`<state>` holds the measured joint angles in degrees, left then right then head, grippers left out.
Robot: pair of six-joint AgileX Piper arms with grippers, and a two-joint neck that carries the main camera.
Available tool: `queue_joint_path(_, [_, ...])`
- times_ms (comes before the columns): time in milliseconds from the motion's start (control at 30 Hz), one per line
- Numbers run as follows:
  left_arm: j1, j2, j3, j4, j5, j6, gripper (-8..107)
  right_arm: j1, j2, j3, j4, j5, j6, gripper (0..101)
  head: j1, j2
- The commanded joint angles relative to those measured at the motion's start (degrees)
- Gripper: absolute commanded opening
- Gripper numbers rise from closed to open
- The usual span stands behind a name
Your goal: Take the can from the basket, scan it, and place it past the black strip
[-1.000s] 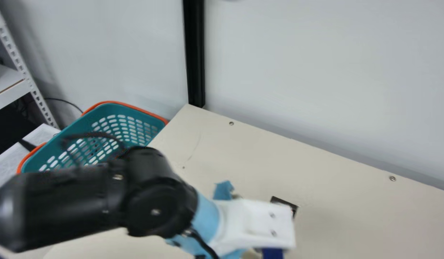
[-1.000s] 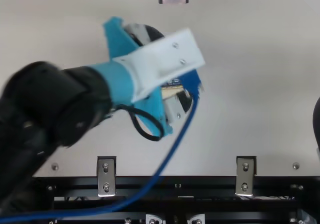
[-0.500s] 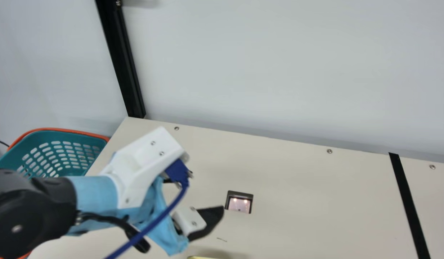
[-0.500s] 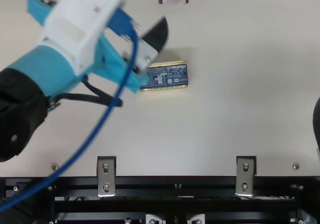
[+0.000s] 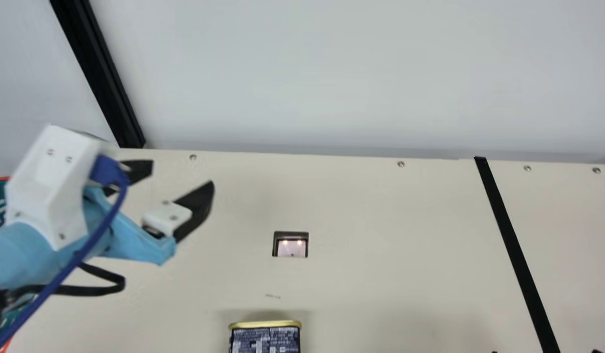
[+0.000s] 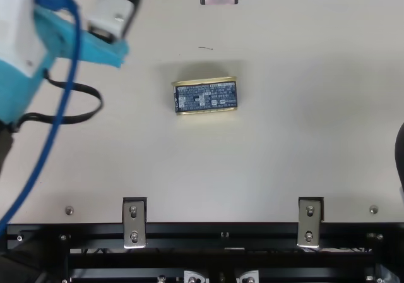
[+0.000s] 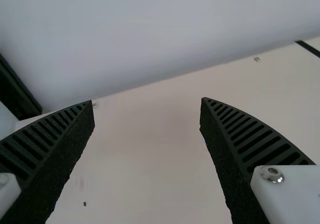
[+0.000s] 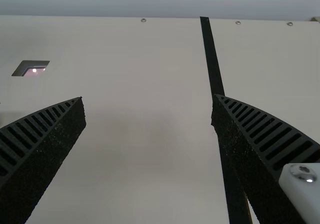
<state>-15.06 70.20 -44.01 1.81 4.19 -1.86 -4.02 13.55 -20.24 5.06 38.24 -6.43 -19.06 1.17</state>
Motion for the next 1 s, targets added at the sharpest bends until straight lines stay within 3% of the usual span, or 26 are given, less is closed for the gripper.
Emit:
queue_joint_path(0, [0.00,0.00,0.00,0.00,0.00,0.00,90,0.00,0.00,0.00,0.00,0.00,0.00,101,-0.70,-0.21])
queue_joint_path(300, [0.58,-0.73,-0.16,0.29,0.06,-0.47,90,0.00,0.00,0.00,0.00,0.00,0.00,101,-0.70,-0.21])
queue_joint_path(500, [5.04,-3.87,0.79,1.36,-0.36,-2.31,90,0.00,0.00,0.00,0.00,0.00,0.00,101,-0.70,-0.21])
queue_joint_path(767, [13.51,-10.92,5.80,2.18,-1.11,-5.61,90,0.39,0.56,-0.31,-0.10,-0.20,0.25,101,-0.70,-0.21])
queue_joint_path(967, [18.74,-17.42,10.80,2.13,-0.52,-7.55,90,2.98,6.38,-3.41,-1.01,-3.26,0.15,101,-0.70,-0.21])
